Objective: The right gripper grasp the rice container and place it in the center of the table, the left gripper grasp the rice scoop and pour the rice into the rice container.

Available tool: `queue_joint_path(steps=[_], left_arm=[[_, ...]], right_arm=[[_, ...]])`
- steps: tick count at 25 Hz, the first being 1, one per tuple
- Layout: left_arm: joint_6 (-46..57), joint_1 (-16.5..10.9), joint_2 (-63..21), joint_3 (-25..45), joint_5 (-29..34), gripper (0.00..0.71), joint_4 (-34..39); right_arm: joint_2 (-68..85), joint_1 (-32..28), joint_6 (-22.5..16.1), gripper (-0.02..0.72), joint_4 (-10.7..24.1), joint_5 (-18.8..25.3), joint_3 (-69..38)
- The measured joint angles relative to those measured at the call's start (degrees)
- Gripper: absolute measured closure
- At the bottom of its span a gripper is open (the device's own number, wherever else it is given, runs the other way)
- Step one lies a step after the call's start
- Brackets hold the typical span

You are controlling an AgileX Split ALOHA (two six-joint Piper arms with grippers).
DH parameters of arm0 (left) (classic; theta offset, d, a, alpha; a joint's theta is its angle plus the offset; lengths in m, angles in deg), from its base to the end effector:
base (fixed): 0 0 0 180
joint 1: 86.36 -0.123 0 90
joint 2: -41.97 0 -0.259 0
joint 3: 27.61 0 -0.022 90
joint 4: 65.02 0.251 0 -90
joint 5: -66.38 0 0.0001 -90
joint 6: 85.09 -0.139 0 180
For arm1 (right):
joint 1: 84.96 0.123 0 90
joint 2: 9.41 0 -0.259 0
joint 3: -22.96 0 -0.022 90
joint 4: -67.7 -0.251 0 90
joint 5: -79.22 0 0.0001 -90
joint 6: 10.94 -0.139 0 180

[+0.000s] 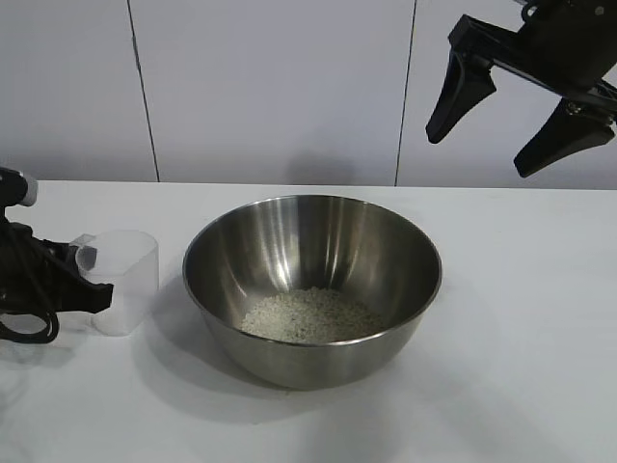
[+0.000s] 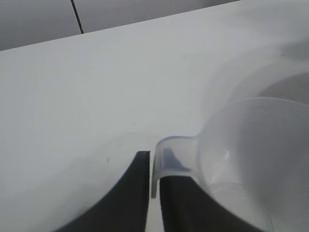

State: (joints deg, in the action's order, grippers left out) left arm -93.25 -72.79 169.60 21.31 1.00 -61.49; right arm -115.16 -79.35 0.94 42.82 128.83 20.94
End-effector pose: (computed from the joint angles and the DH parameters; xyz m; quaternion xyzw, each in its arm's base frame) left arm 0.3137 -0.0837 0.0286 0.1814 0.8048 -0.0425 0.5635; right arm 0.3663 0.0808 0.1976 -0.0421 0.9623 0.1775 0.2015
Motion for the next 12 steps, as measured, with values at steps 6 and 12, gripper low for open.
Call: queue_joint_path(steps=[6, 12], left_arm=[[0.00, 0.00, 0.00, 0.00, -0.22, 0.294, 0.11], [0.00, 0.00, 0.00, 0.45, 1.59, 0.179, 0.11]], right_arm=[[0.00, 0.00, 0.00, 0.052, 0.00, 0.00, 0.00], [0.00, 0.00, 0.00, 0.052, 0.00, 0.00, 0.00]])
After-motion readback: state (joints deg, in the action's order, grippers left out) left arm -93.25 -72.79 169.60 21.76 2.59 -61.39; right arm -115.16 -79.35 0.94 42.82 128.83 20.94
